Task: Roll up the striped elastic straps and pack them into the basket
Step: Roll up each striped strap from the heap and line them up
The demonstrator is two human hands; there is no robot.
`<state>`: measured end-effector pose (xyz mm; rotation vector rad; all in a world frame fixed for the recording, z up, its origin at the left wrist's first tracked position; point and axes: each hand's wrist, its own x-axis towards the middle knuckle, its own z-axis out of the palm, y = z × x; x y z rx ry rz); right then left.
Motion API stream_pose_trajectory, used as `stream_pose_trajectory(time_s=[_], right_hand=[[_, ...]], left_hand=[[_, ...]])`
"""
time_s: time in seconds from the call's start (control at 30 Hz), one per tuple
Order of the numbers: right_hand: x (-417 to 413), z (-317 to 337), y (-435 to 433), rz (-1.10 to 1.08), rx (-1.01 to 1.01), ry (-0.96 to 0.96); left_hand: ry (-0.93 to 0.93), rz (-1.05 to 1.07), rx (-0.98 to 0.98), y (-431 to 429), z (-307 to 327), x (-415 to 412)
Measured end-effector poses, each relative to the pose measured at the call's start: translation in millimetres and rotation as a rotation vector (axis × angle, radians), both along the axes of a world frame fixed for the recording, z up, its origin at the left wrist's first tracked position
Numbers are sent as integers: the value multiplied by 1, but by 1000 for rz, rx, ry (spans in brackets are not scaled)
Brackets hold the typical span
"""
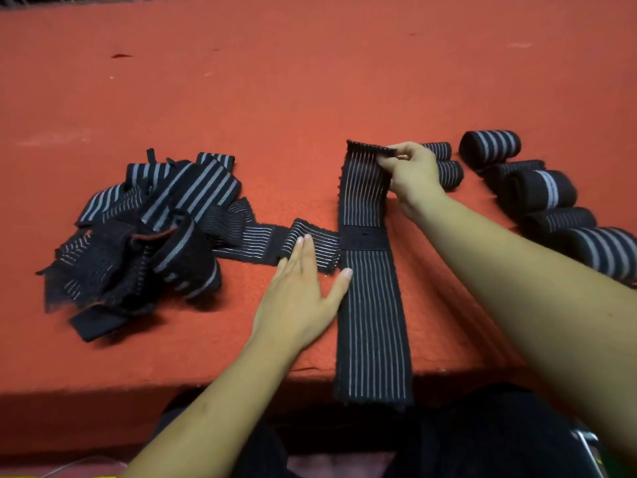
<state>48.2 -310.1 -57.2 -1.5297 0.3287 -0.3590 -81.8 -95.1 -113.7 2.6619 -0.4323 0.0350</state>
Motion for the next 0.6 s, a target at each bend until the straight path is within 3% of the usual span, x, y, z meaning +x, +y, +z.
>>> stream_pose_trajectory(time_s=[0.23,0.33,0.5,0.6], right_hand=[[-37,22,-21,-78,1,-81],[-47,21,-25,-66,4,-104],[-57,6,-16,-5,-104,-104],[-59,-11,0,-1,-296,-84]], left_hand=[[-4,159,-160,-1,4,-5],[-89,196,-168,2,0,-1],[-447,136,61,5,9,22],[-365,0,8,-2,17,43]])
